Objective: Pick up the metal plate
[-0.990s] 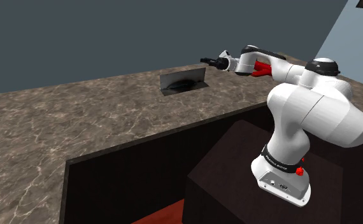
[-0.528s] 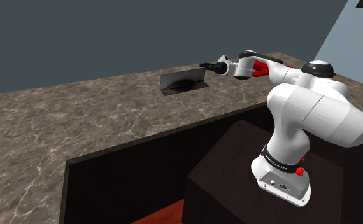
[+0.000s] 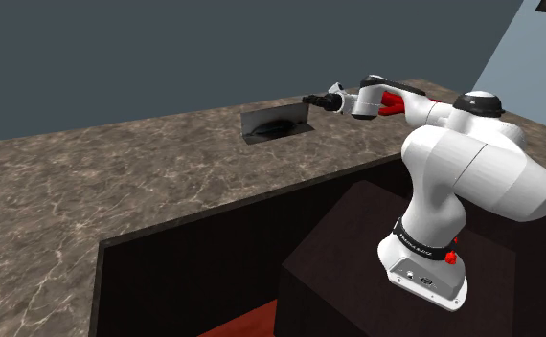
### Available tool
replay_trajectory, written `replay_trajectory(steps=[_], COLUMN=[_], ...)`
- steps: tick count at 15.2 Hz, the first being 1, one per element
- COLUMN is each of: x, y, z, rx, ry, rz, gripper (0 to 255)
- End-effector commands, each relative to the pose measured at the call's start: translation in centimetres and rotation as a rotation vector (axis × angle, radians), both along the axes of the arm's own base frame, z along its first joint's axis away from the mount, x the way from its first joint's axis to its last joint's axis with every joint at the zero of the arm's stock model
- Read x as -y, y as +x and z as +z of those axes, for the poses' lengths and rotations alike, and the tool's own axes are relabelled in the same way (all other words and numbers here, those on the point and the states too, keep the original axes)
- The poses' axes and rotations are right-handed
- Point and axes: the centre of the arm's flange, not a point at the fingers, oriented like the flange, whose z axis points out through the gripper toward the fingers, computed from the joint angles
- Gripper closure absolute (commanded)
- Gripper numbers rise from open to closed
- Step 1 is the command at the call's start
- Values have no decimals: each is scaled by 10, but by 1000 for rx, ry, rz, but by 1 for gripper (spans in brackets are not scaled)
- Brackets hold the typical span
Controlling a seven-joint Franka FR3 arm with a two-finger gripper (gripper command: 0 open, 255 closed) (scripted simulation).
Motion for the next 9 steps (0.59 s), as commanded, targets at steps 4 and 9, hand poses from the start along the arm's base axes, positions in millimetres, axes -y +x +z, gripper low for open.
replay_trajectory(steps=[4, 9], x=[0, 0], y=[0, 0], z=[15, 42], rx=[-2, -2], ry=[0, 0], rz=[0, 0], gripper=[255, 255])
